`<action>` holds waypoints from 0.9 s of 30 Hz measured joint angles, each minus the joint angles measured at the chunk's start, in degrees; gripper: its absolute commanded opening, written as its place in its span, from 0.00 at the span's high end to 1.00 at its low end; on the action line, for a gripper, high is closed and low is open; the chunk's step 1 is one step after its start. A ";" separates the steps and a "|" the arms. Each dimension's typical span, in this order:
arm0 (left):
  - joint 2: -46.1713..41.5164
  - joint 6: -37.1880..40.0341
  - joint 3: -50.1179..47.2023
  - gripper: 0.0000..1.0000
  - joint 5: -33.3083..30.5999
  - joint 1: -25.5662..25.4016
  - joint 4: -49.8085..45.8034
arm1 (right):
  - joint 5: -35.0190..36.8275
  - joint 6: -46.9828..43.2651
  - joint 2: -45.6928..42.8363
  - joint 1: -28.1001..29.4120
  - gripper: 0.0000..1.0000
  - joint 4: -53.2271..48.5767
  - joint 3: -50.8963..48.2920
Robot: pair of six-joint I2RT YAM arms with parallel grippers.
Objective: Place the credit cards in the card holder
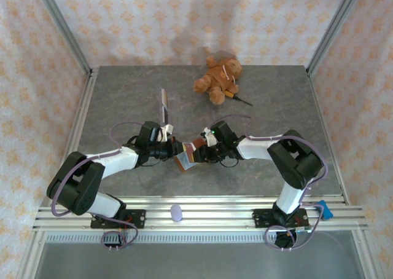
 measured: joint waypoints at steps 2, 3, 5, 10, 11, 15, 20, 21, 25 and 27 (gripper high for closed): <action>-0.07 0.00 -0.26 0.90 0.02 0.07 0.11 | 0.00 0.07 0.02 0.00 0.58 0.02 0.00; -0.11 0.00 -0.48 0.90 0.04 0.20 0.13 | 0.00 0.17 0.02 0.00 0.58 0.02 0.00; -0.33 0.00 -0.87 0.90 0.13 0.52 0.20 | 0.00 0.22 0.04 0.00 0.58 0.04 0.00; -0.92 0.00 -1.38 0.91 0.15 0.81 0.35 | 0.00 0.39 0.09 0.00 0.58 0.13 0.00; -1.01 -0.02 -1.42 0.92 0.15 0.81 0.50 | 0.00 0.46 0.09 0.00 0.58 0.15 0.00; -1.05 -0.04 -1.49 0.97 0.37 0.81 1.03 | -0.17 0.74 0.11 0.00 0.52 0.35 0.00; -1.05 -0.20 -1.86 0.99 0.76 0.81 2.16 | -1.22 1.22 -0.09 0.07 0.43 0.79 0.09; -1.05 -0.20 -1.86 0.99 0.94 0.81 2.32 | -1.25 1.27 -0.20 0.11 0.42 0.79 0.09; -1.01 -0.20 -1.86 1.00 1.33 0.81 2.43 | -1.49 1.20 -0.37 0.22 0.31 0.39 0.44; -0.79 -0.20 -1.86 1.00 1.44 0.81 2.73 | -2.16 0.83 -0.55 0.35 0.25 0.24 0.74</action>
